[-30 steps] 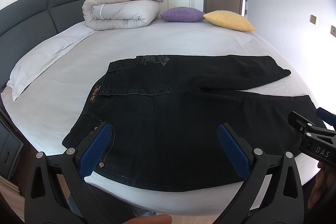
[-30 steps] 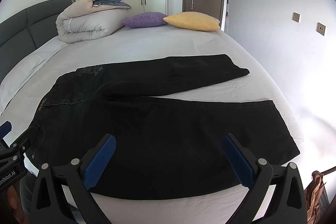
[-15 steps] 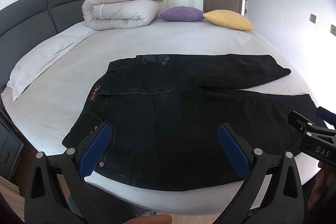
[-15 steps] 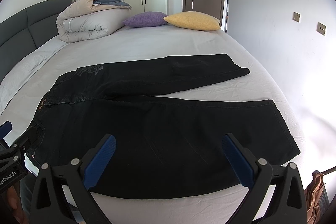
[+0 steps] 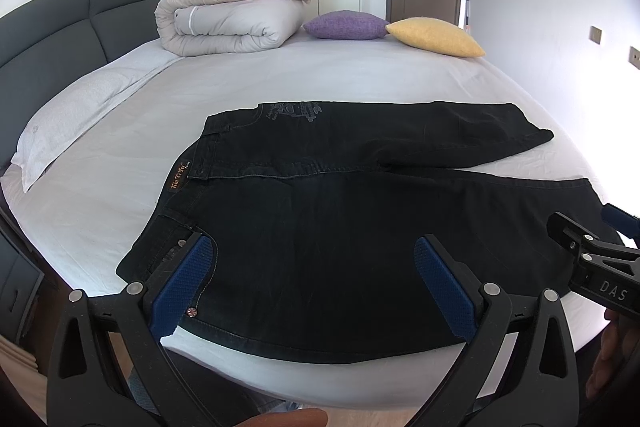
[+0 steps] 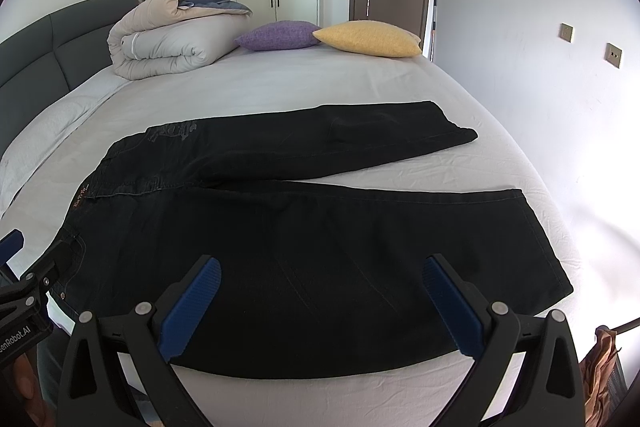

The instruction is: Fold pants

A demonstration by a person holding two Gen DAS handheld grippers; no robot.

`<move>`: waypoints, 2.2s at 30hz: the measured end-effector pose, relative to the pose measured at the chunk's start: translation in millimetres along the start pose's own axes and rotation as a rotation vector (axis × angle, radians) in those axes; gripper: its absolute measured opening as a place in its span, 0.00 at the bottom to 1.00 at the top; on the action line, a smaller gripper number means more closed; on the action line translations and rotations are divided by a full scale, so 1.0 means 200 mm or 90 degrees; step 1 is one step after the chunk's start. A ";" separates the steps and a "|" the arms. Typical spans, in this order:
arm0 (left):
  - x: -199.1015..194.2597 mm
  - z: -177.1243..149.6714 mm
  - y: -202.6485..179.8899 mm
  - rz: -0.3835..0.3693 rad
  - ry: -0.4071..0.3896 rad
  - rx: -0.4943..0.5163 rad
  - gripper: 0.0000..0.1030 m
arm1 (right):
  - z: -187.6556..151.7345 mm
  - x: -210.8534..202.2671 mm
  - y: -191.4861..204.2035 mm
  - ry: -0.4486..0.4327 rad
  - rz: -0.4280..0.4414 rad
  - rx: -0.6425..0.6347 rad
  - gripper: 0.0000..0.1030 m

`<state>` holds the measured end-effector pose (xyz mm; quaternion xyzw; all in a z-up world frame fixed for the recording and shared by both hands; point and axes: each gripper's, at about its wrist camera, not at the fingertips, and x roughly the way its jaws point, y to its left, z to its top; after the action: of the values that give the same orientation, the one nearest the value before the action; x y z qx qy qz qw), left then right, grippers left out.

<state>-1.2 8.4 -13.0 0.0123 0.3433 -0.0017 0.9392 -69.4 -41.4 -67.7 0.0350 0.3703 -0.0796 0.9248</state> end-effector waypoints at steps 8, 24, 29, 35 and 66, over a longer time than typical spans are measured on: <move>0.00 0.00 0.00 0.000 0.002 -0.001 1.00 | 0.01 0.00 0.00 0.001 0.000 0.000 1.00; 0.00 0.01 0.00 0.008 0.002 -0.004 1.00 | -0.01 0.01 0.02 0.007 0.007 -0.003 1.00; -0.02 0.00 0.05 0.032 -0.021 -0.030 1.00 | -0.01 0.01 0.02 0.008 0.014 -0.005 1.00; 0.00 0.01 0.11 0.049 -0.036 -0.003 1.00 | 0.02 0.01 0.03 0.004 0.026 -0.016 1.00; 2.09 1.07 0.55 -0.162 0.274 0.425 0.92 | 0.72 0.96 -0.04 0.079 0.353 -0.392 0.63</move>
<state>457.1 115.2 -117.2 0.2737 0.5109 -0.2265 0.7828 164.7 -91.2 -96.1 -0.1403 0.4087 0.2890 0.8542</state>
